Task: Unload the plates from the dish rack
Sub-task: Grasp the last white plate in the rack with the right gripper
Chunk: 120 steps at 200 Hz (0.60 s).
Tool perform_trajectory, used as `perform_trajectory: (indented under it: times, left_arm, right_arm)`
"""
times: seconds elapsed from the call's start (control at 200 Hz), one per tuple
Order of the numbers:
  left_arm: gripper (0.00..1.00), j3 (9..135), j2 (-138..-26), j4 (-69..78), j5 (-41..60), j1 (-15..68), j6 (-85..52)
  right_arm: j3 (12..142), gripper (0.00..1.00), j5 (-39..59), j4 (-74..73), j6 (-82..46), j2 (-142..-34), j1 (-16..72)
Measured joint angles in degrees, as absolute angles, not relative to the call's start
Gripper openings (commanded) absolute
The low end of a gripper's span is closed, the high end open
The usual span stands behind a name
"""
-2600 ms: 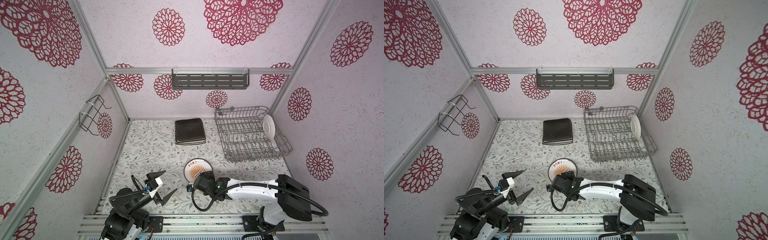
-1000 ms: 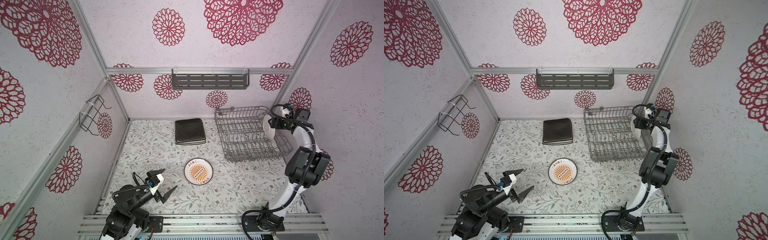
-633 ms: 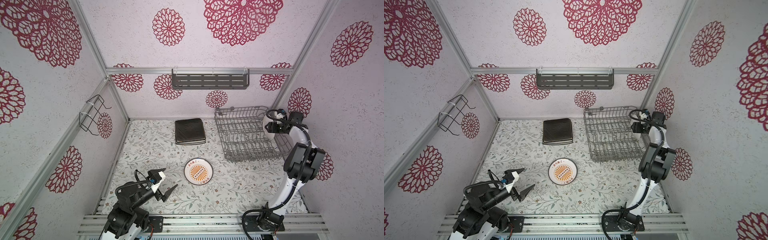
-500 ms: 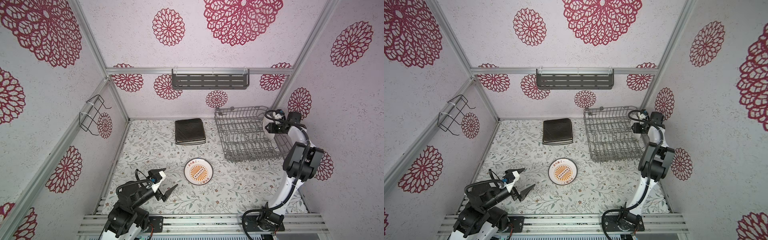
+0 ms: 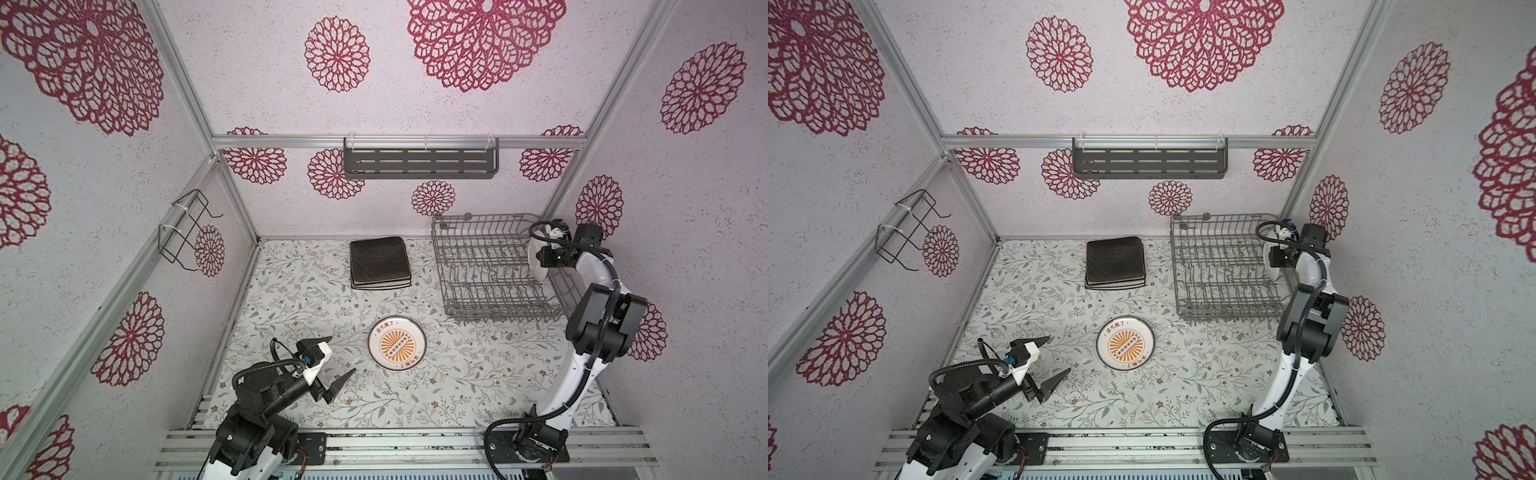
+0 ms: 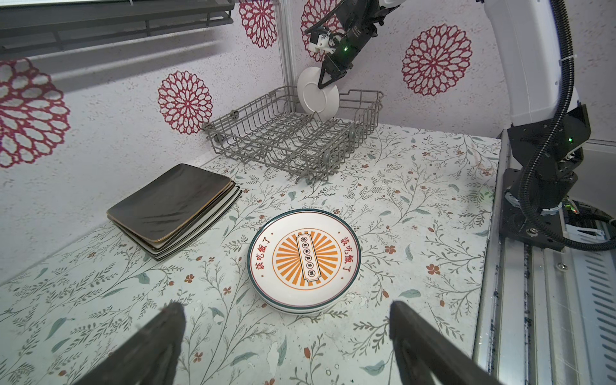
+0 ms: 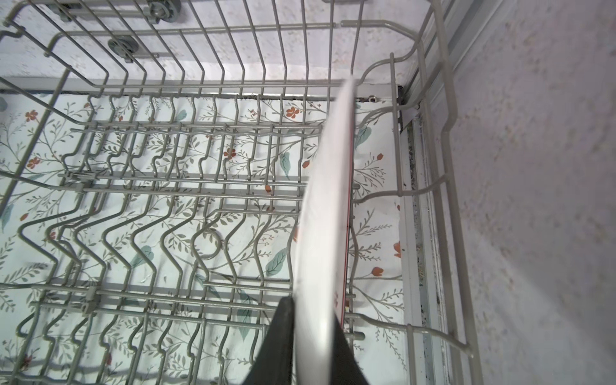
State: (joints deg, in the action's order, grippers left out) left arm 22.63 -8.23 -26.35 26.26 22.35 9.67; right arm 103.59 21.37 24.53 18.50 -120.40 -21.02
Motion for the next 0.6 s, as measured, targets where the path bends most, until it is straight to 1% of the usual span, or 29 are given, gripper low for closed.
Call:
perform_trajectory:
  times: [0.14,0.355,0.485,0.6]
  left_arm:
    - [0.97,22.6,-7.7,-26.3,26.3,22.3,9.7]
    - [0.97,22.5,-6.6,-26.3,26.4,22.3,9.7]
    - [0.97,22.5,-5.5,-26.3,26.5,22.3,9.7]
    - [0.97,22.5,-4.4,-26.3,26.6,22.3,9.7]
  right_arm:
    - [104.4,0.08,23.0,26.4,18.8,-120.4,-21.0]
    - [105.8,0.07,23.1,30.1,19.4,-119.7,-20.5]
    - [106.0,0.07,22.1,31.9,20.0,-115.3,-18.0]
    - [107.1,0.07,20.4,32.5,21.7,-108.6,-13.0]
